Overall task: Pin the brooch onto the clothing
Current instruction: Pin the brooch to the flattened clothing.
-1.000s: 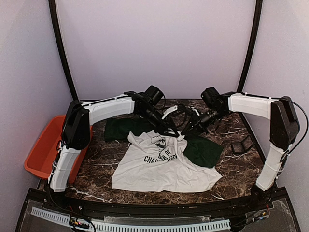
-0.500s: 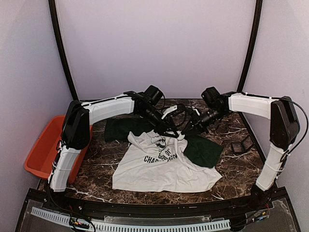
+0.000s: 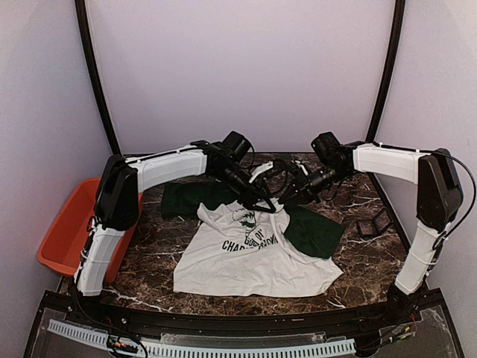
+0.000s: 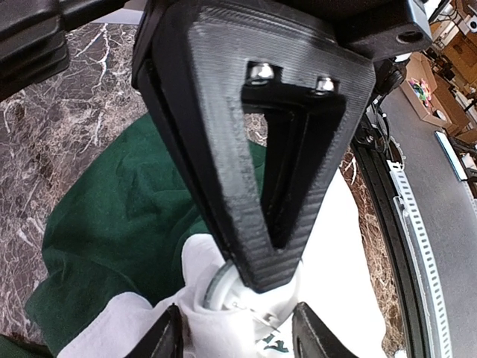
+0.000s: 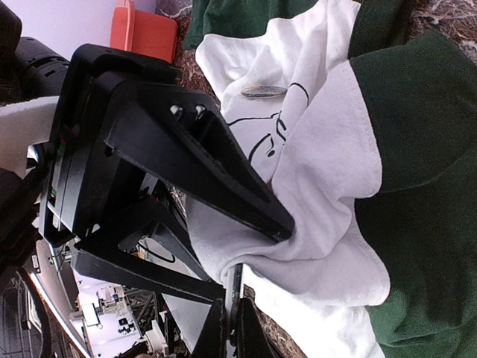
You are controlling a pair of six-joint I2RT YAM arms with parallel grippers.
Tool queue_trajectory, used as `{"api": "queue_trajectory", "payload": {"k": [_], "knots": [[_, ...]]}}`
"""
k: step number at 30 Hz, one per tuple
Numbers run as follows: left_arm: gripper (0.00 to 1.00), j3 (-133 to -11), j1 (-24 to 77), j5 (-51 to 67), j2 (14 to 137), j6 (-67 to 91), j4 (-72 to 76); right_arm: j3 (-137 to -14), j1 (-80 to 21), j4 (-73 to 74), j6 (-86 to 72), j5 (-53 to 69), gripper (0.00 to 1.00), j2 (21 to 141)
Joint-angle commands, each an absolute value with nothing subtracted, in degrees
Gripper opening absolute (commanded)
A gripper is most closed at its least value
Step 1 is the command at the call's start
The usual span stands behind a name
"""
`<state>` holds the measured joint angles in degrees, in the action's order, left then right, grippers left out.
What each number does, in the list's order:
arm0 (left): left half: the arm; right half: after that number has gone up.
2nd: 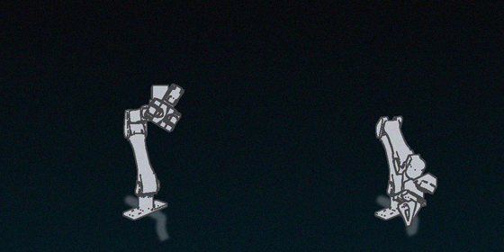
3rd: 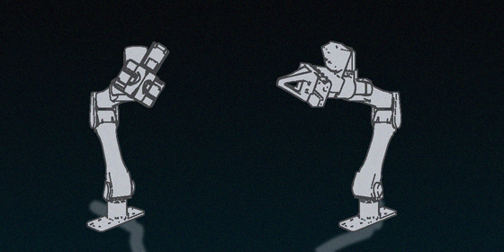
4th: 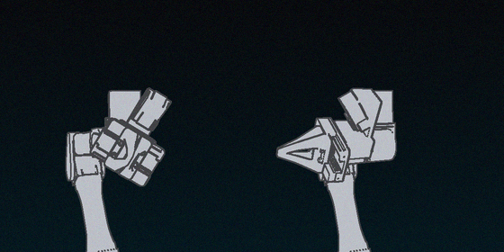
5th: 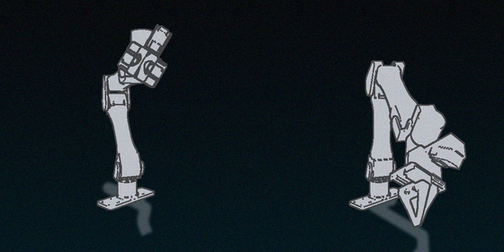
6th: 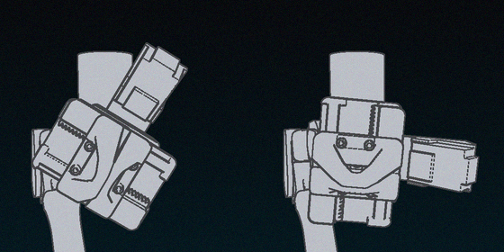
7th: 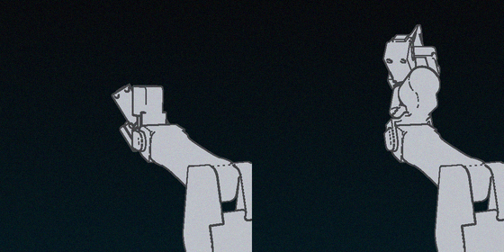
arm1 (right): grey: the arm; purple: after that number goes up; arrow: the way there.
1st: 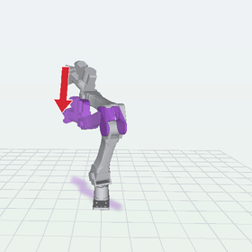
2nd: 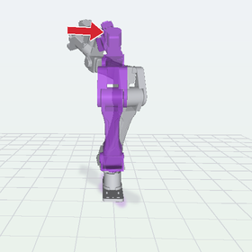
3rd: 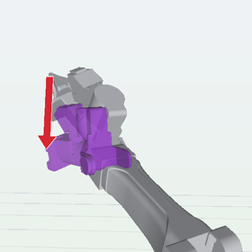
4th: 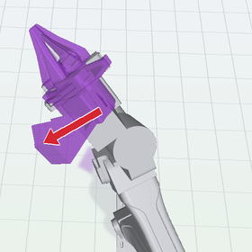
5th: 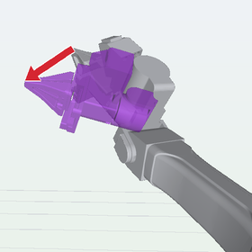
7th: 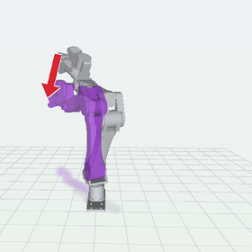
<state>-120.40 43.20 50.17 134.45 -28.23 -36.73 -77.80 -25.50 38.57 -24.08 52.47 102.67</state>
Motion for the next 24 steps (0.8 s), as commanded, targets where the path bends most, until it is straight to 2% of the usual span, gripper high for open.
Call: {"api": "queue_trajectory", "payload": {"k": [1, 10, 24], "knots": [[0.51, -119.74, 41.78, 50.3, 131.89, -28.55, -37.16, -79.07, -25.57, 37.16, -22.65, 53.09, 0.0, 101.63], [0.6, -118.43, 39.05, 51.1, 129.71, -29.28, -37.26, -78.21, -25.47, 37.45, -22.33, 52.21, 0.0, 101.34], [0.65, -117.77, 41.4, 57.82, 129.85, -25.05, -31.81, -78.61, -25.69, 38.58, -21.28, 51.07, 0.0, 102.78]]}}
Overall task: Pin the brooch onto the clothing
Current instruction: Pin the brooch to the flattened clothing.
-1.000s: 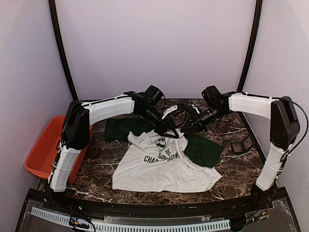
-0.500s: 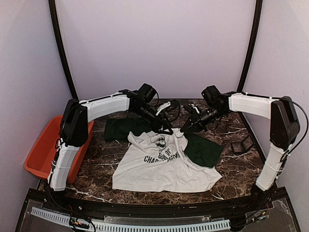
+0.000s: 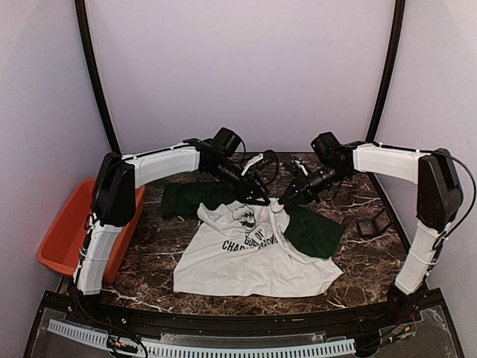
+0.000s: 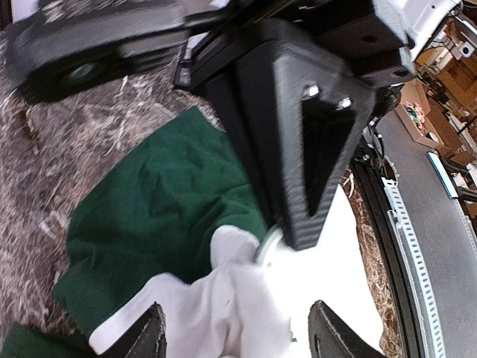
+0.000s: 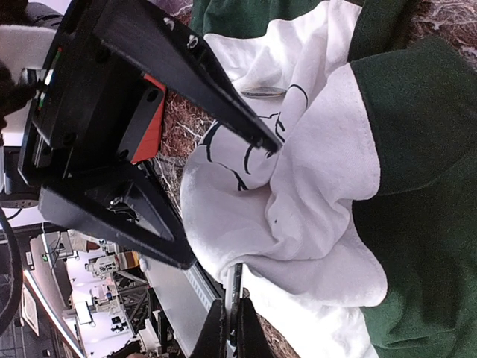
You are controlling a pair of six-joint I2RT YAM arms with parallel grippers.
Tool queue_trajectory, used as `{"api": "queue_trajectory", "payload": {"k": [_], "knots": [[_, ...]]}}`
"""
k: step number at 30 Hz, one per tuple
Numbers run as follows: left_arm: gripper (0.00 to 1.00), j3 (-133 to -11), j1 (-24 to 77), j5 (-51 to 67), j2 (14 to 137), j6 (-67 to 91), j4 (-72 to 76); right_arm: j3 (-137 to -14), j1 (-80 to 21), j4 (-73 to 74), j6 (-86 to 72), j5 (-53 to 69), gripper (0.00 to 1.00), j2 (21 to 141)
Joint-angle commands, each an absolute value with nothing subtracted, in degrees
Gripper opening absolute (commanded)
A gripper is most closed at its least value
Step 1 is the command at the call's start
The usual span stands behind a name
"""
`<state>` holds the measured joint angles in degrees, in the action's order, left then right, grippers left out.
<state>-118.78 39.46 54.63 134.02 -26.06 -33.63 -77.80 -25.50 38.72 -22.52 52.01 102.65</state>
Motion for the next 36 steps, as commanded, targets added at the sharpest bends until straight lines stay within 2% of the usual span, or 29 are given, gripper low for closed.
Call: {"api": "queue_trajectory", "payload": {"k": [1, 8, 17, 31, 36], "knots": [[0.65, -117.77, 41.84, 58.23, 129.97, -24.63, -31.59, -78.66, -25.81, 38.69, -21.27, 51.06, 0.0, 102.85], [0.64, -118.01, 42.1, 58.51, 130.65, -24.38, -31.15, -78.84, -26.12, 38.94, -20.92, 51.22, 0.0, 102.46], [0.52, -119.41, 41.63, 60.72, 130.78, -25.23, -32.01, -78.68, -26.96, 39.73, -19.49, 50.36, 0.0, 102.35], [0.52, -120.57, 41.39, 61.55, 132.01, -31.23, -39.45, -79.13, -28.78, 41.2, -16.15, 48.76, 0.0, 101.49], [0.47, -120.59, 41.4, 61.5, 132.56, -31.1, -39.36, -79.38, -29.26, 41.57, -15.95, 48.19, 0.0, 101.48]]}}
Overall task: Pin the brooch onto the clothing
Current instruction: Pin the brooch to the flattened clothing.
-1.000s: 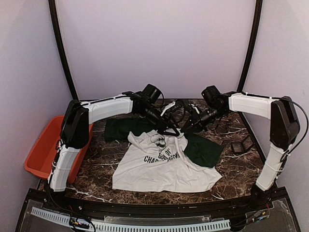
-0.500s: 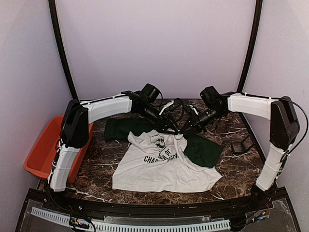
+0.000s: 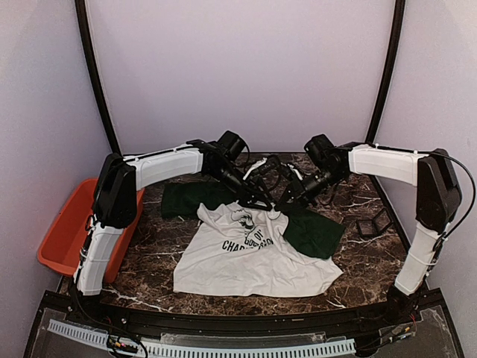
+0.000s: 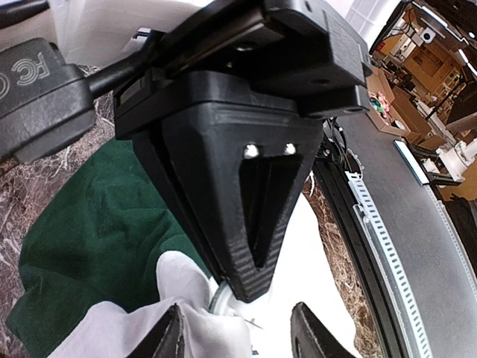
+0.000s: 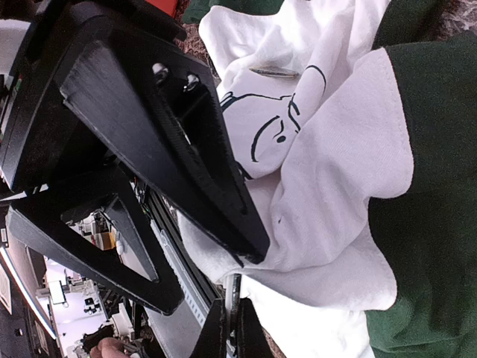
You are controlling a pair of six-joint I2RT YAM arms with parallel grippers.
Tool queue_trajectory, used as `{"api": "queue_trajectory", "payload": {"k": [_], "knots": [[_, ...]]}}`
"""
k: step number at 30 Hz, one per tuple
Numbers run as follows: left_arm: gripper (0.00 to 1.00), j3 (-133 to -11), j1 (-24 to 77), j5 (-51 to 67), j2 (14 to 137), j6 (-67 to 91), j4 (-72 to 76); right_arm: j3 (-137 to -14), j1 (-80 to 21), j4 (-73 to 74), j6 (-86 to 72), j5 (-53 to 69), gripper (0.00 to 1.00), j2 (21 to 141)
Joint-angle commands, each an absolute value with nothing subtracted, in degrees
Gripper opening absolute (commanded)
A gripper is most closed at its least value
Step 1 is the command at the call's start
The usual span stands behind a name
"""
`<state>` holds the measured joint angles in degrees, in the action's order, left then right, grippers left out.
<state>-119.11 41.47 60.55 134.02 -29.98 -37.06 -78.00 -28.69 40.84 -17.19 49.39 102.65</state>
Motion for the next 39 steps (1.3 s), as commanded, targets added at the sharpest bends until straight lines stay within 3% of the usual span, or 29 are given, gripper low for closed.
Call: {"api": "queue_trajectory", "payload": {"k": [1, 26, 39], "knots": [[0.46, -120.59, 41.4, 61.63, 132.64, -31.24, -39.45, -79.41, -29.33, 41.57, -15.87, 48.17, 0.0, 101.45], [0.25, -120.7, 42.23, 60.53, 133.94, -34.58, -42.97, -80.41, -30.59, 42.37, -15.12, 48.34, 0.0, 100.46], [0.24, -120.68, 43.48, 61.1, 134.47, -35.26, -43.53, -81.2, -30.78, 42.45, -15.16, 49.68, 0.0, 100.03]]}}
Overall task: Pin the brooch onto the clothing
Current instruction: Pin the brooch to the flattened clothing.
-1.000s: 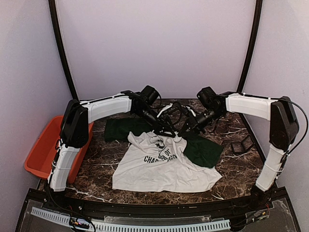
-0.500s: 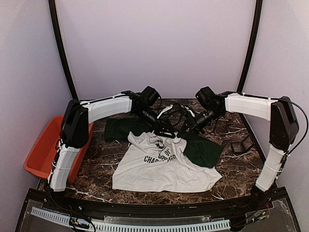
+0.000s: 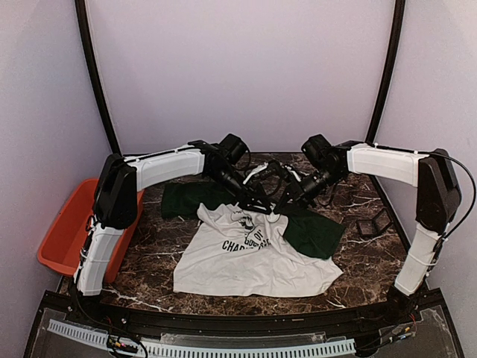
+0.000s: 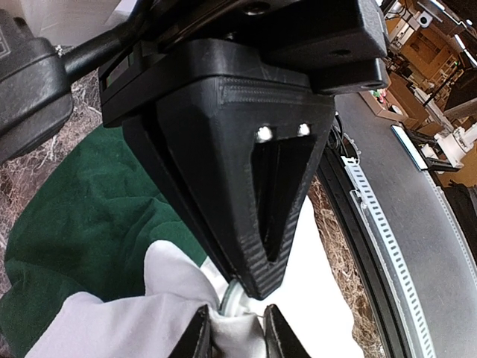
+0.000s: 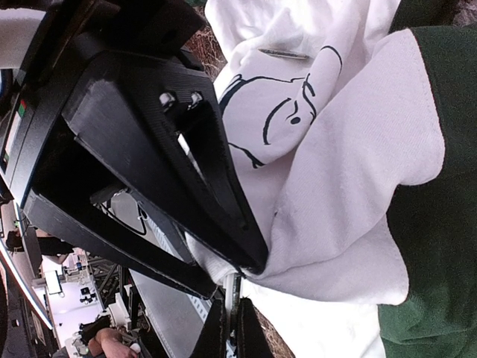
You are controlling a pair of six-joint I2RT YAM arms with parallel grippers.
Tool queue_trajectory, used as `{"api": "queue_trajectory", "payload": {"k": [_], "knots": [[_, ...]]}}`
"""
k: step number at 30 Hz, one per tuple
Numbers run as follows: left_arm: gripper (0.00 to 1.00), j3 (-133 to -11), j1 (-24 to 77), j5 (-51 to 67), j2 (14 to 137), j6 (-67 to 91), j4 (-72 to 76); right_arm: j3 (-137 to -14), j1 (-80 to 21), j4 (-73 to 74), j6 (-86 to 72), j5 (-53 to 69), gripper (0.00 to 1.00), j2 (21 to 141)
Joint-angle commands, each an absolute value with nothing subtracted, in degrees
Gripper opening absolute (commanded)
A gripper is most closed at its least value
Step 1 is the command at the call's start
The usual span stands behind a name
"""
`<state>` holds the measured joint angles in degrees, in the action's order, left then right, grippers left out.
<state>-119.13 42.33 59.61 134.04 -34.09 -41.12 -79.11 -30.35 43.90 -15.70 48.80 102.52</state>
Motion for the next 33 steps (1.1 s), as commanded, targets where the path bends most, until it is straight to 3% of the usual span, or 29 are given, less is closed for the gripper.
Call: {"api": "queue_trajectory", "payload": {"k": [1, 33], "knots": [[0.24, -120.67, 43.5, 61.14, 134.47, -35.21, -43.47, -81.21, -30.76, 42.4, -15.2, 49.81, 0.0, 99.9], [0.23, -120.32, 44.04, 62.11, 134.47, -29.72, -38.67, -78.58, -27.99, 36.23, -18.78, 55.77, 0.0, 99.83]]}}
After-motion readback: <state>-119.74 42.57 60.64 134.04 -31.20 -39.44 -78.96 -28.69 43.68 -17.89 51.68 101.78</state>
